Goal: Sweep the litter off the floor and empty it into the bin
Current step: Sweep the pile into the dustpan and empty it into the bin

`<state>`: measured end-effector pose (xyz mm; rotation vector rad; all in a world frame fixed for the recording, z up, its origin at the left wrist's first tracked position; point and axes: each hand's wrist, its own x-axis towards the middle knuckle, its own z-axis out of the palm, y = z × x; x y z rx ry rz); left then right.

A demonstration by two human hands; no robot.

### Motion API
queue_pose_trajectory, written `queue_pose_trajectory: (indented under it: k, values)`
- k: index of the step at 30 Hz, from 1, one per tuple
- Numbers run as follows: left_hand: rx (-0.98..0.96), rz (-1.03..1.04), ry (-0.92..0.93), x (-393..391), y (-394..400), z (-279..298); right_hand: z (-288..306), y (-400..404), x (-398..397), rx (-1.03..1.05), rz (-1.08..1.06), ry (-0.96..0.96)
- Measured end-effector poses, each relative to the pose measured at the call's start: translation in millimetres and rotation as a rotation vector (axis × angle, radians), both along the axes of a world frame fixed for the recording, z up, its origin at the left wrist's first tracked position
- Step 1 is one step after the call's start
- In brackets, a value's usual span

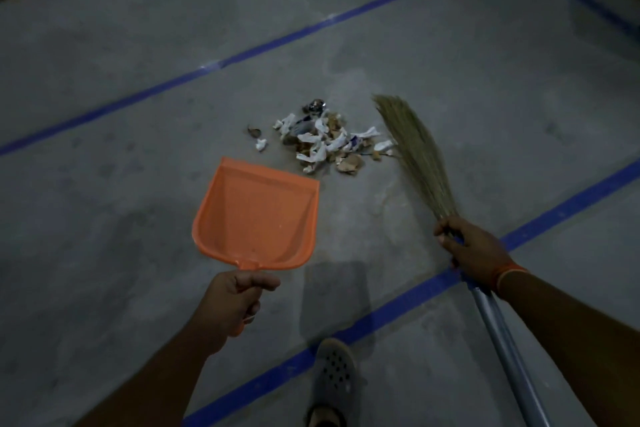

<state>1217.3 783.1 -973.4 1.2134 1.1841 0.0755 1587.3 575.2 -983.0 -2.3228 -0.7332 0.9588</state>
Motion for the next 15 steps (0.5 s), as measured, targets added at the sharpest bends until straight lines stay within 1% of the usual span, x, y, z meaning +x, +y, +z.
queue_pose_trajectory:
  k: [3,6,12,15]
  values:
    - [-0.024,-0.061,0.043,-3,33,-26,-45,24,8,-0.038,-0.013,-0.005]
    - [-0.033,-0.094,0.024,4,61,-57,-88,39,15,-0.060,-0.042,-0.027]
    - [-0.095,-0.123,-0.047,26,88,-140,-180,61,30,-0.109,-0.072,-0.106]
    - [-0.132,-0.174,-0.072,26,99,-190,-231,68,37,-0.144,-0.052,-0.100]
